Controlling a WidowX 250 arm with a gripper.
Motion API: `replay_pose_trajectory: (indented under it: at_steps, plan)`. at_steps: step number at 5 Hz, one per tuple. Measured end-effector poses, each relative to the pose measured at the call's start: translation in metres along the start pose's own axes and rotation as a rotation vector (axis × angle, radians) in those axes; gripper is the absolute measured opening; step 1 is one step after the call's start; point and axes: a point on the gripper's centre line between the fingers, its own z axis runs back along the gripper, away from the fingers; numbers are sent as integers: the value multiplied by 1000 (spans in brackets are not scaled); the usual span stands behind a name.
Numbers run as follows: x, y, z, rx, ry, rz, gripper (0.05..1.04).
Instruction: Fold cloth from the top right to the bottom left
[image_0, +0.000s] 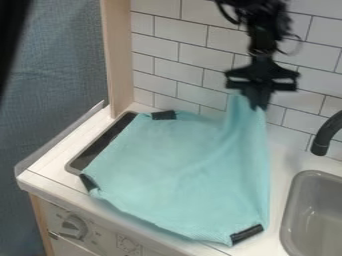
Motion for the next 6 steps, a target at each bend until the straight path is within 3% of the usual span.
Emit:
replay_pose_trajectory:
  at_steps: [2, 3, 4, 5, 6]
  plan:
    - [-38, 45, 22, -39, 4, 44, 49]
    - [-62, 59, 23, -48, 24, 42, 49]
    - [-79, 77, 17, -22, 43, 18, 49]
    - [-79, 99, 7, 1, 15, -22, 49]
    - [-88, 113, -21, 3, 41, -68, 49]
